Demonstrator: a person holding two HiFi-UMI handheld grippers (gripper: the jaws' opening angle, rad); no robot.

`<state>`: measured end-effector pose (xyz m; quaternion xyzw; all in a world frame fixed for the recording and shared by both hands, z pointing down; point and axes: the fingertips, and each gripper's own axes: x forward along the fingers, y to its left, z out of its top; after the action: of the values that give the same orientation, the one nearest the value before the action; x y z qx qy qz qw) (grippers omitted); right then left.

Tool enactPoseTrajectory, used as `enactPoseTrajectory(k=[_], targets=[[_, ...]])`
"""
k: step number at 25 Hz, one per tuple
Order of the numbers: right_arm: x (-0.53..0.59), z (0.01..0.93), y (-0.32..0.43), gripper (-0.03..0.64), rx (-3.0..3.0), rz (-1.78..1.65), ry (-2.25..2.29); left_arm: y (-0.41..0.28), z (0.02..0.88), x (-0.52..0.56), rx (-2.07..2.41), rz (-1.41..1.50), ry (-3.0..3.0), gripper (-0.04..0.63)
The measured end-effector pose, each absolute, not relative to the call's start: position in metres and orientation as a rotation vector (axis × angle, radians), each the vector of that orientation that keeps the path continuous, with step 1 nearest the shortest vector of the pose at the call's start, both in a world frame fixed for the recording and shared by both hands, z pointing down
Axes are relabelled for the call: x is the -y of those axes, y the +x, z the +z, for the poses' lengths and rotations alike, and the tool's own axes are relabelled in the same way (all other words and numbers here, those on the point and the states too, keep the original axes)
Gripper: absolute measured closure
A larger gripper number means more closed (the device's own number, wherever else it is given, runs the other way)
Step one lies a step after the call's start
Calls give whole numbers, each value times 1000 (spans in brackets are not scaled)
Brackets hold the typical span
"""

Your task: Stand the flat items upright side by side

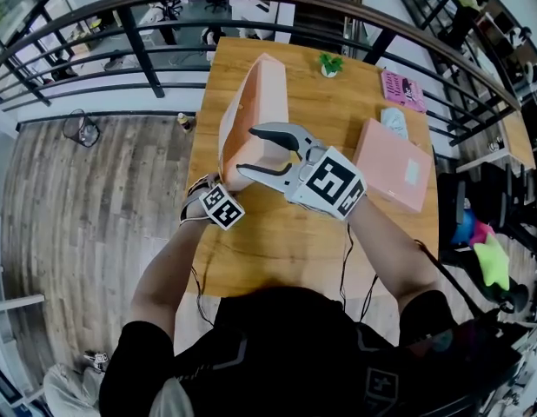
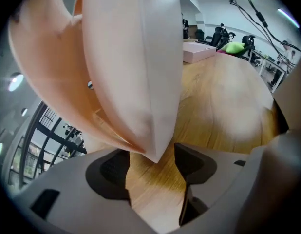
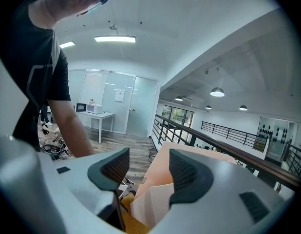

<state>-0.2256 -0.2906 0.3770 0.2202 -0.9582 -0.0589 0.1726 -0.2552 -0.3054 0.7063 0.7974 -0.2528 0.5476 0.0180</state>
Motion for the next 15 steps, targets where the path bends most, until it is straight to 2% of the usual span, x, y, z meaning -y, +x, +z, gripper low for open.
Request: enactPoseTrajectory(k=[7,15], targets=[[299,380,-227,351,2704,-165,601,-258,692,318,769,1717,2534,290],[303,374,-234,351,2723,-190,531,-266,683,317,531,2130,2678,290]])
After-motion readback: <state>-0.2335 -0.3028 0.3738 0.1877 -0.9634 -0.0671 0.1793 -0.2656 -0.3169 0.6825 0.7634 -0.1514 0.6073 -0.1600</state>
